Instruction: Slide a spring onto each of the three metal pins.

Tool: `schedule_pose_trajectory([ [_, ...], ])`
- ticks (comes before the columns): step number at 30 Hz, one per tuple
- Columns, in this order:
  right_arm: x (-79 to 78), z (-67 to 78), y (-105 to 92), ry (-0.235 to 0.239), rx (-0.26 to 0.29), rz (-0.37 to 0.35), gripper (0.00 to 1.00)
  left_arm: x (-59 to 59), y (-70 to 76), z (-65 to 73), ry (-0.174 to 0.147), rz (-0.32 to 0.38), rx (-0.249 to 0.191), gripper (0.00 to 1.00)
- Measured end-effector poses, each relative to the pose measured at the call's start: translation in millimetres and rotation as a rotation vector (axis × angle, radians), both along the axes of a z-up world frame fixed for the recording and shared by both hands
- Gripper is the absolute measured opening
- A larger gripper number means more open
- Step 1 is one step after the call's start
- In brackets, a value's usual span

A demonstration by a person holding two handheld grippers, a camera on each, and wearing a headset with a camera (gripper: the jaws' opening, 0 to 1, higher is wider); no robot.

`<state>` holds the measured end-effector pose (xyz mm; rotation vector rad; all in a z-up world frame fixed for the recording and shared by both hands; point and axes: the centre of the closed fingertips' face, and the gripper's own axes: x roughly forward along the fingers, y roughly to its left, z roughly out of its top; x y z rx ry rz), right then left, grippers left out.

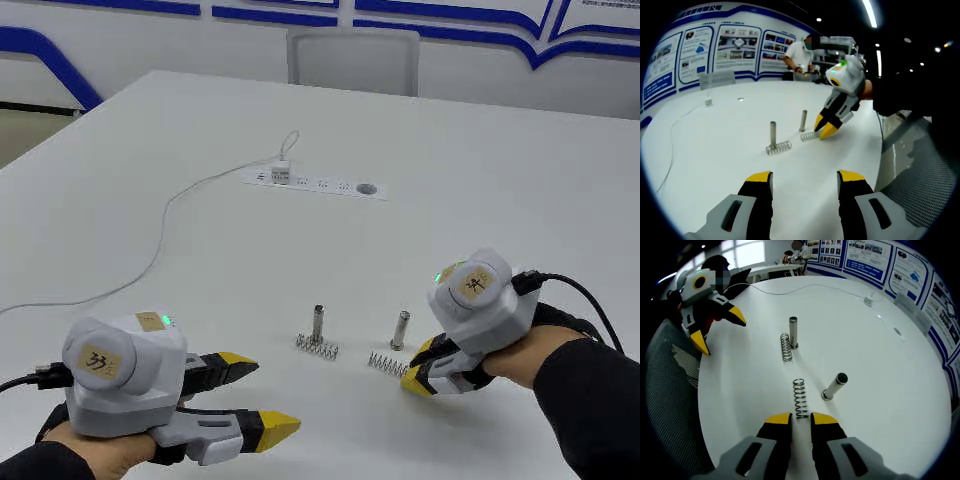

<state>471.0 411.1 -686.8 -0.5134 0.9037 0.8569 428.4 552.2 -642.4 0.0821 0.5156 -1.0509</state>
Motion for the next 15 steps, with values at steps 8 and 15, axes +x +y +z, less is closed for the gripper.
schedule_pose_trajectory([
  [8, 0.1, -1.9, 1.5, 0.004, 0.003, 0.006, 0.14, -0.9, 0.9, -0.5, 0.002, 0.000, 0.005, 0.53],
  [15, -1.9, 1.7, 0.7, 0.004, 0.000, 0.004, 0.12, -1.3, 1.0, -0.1, 0.002, 0.000, 0.005, 0.53],
])
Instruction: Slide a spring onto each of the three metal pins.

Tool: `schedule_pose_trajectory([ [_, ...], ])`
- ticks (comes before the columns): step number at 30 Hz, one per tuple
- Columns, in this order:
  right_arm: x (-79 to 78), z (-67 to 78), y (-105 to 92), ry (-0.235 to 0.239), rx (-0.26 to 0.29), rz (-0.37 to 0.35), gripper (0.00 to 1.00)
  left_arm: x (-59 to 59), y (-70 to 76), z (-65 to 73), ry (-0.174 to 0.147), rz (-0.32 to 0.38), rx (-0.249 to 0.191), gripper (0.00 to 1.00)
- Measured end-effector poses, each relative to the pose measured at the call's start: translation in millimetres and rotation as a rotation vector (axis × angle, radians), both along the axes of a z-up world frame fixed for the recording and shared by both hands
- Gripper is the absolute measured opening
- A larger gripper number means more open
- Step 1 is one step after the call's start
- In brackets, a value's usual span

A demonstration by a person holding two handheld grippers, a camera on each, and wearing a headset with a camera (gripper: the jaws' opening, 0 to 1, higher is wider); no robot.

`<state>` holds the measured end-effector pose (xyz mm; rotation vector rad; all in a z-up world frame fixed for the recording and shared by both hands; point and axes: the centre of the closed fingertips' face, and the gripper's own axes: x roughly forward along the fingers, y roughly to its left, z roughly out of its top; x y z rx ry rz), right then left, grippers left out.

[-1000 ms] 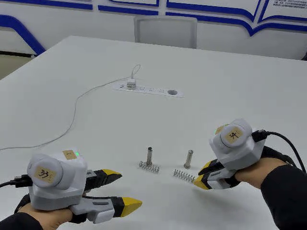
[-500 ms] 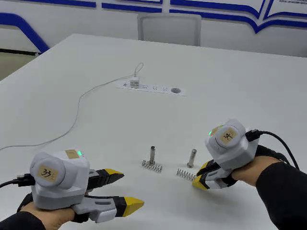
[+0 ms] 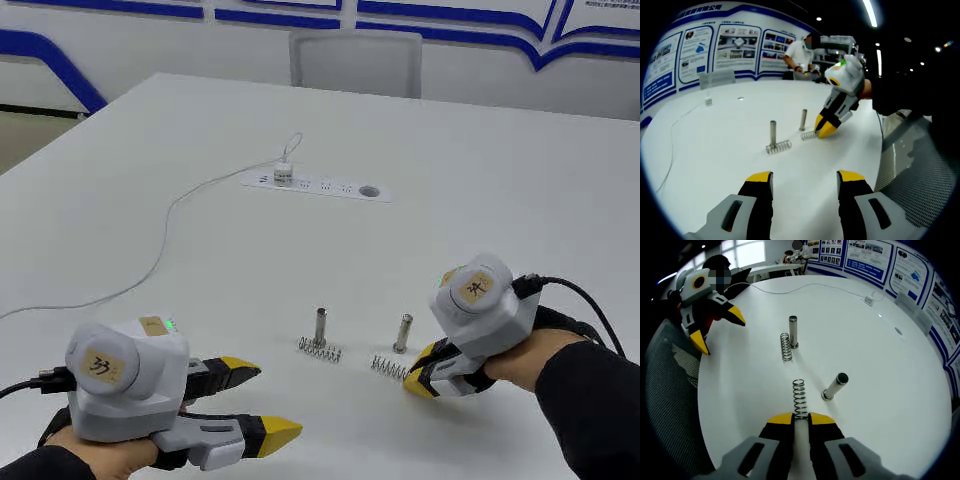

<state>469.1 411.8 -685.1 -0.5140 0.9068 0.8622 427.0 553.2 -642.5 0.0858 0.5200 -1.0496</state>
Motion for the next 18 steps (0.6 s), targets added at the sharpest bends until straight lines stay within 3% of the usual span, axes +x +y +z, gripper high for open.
schedule_pose_trajectory([
  [11, -2.8, 24.6, -2.1, -0.039, -0.025, 0.011, 0.12, -0.5, -1.0, 0.6, -0.003, -0.007, 0.003, 0.52],
  [18, -2.7, 31.9, -2.3, -0.046, -0.032, 0.016, 0.12, 0.2, -0.7, 1.6, -0.005, -0.005, 0.000, 0.52],
])
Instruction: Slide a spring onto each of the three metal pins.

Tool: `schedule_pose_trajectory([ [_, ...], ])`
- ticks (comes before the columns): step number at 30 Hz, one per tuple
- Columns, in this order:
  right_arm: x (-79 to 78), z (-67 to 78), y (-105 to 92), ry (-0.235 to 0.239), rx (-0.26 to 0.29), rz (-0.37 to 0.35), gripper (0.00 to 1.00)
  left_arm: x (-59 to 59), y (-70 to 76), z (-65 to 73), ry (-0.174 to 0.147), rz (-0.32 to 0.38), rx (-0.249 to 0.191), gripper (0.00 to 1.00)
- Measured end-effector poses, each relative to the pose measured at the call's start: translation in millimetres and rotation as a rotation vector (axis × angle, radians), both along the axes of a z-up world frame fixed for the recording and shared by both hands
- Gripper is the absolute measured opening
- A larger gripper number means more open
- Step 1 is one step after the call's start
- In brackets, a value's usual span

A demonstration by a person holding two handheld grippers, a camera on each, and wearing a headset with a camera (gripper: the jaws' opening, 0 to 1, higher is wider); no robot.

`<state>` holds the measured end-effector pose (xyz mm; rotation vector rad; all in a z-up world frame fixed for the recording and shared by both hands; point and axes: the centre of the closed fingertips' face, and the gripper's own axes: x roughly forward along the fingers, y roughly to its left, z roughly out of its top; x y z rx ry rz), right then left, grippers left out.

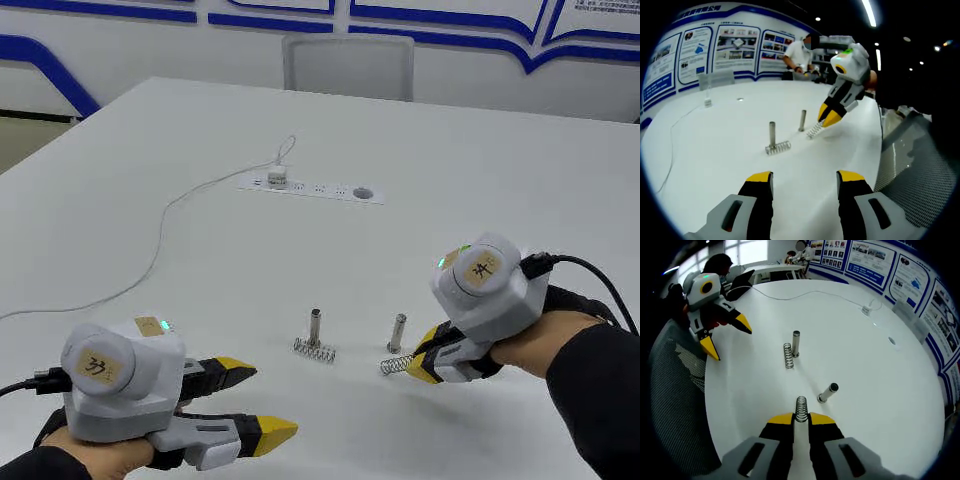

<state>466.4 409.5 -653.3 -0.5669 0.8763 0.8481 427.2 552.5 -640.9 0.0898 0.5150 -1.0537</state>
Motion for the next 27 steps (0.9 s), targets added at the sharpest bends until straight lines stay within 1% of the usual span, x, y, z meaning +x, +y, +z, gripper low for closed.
schedule_pose_trajectory([
  [8, -1.4, 5.6, -1.1, 0.005, -0.004, -0.001, 0.12, -0.1, -1.1, 0.3, -0.001, -0.001, -0.002, 0.52],
  [18, -2.5, 9.0, -2.6, 0.015, -0.004, -0.012, 0.12, 0.0, -1.7, 0.6, -0.003, -0.003, -0.005, 0.52],
  [24, -1.2, 23.7, -0.2, 0.005, 0.007, -0.015, 0.12, 0.4, -2.0, 1.4, -0.007, -0.004, -0.007, 0.52],
  [27, 0.6, 32.2, 0.6, 0.001, 0.023, -0.021, 0.12, 0.7, -2.0, 1.9, -0.009, -0.004, -0.009, 0.52],
])
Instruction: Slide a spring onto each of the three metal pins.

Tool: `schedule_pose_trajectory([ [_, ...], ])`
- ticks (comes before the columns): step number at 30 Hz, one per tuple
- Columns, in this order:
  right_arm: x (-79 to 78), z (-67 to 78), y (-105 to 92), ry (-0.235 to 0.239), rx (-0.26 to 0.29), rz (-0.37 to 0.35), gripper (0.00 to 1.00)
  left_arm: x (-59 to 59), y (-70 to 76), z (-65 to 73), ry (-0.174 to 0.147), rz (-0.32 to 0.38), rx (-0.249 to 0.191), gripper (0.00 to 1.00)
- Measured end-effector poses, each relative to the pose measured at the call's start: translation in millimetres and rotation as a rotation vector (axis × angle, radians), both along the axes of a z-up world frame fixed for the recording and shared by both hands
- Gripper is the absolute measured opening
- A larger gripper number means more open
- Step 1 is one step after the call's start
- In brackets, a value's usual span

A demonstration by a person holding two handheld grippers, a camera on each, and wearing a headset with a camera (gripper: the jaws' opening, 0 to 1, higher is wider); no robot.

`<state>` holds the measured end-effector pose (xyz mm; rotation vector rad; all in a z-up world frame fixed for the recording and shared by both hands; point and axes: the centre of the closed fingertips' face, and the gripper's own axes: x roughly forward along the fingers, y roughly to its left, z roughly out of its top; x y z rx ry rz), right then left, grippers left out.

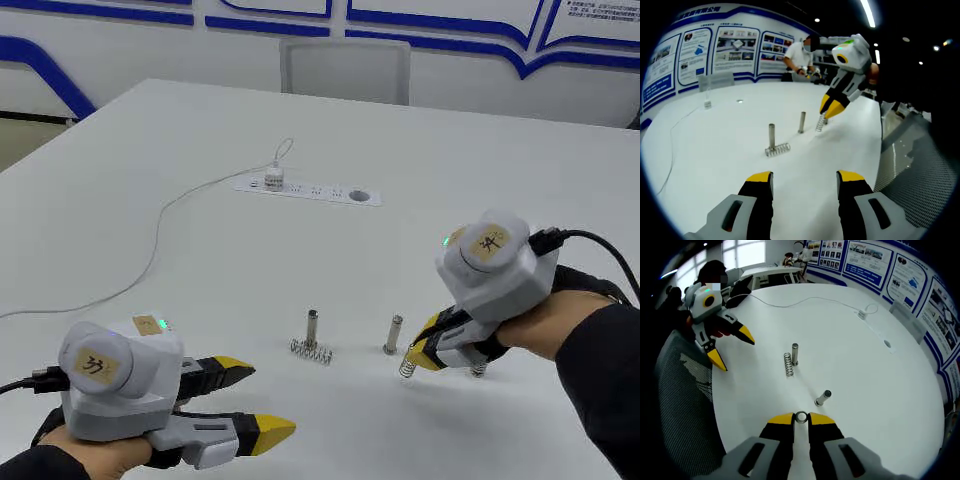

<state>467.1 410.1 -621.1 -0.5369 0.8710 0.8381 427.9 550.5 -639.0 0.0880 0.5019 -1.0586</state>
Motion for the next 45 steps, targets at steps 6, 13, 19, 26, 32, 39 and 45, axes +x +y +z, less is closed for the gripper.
schedule_pose_trajectory([
  [6, 2.2, 14.0, -1.3, -0.013, -0.003, 0.004, 0.12, 0.3, -0.3, 0.6, -0.003, 0.000, -0.003, 0.52],
  [13, 8.9, 31.9, -0.1, -0.032, 0.017, 0.004, 0.12, 0.6, -0.2, 1.6, -0.006, 0.001, -0.006, 0.52],
  [19, 18.6, 42.3, 1.5, -0.054, 0.015, 0.004, 0.12, 0.5, 0.1, 2.1, -0.007, 0.002, -0.006, 0.52],
  [26, 31.7, 45.6, 3.2, -0.071, 0.009, 0.000, 0.12, -0.1, 0.9, 2.3, -0.005, 0.003, -0.004, 0.52],
  [32, 39.3, 40.7, 4.2, -0.059, 0.011, -0.003, 0.12, 0.1, 1.9, 1.9, -0.001, 0.008, -0.003, 0.52],
  [39, 42.4, 34.8, 3.7, -0.044, 0.006, -0.008, 0.12, 0.1, 2.6, 1.8, 0.002, 0.012, -0.002, 0.52],
  [45, 43.3, 31.6, 2.6, -0.033, 0.001, -0.011, 0.12, 0.3, 2.6, 1.5, 0.004, 0.015, -0.002, 0.52],
])
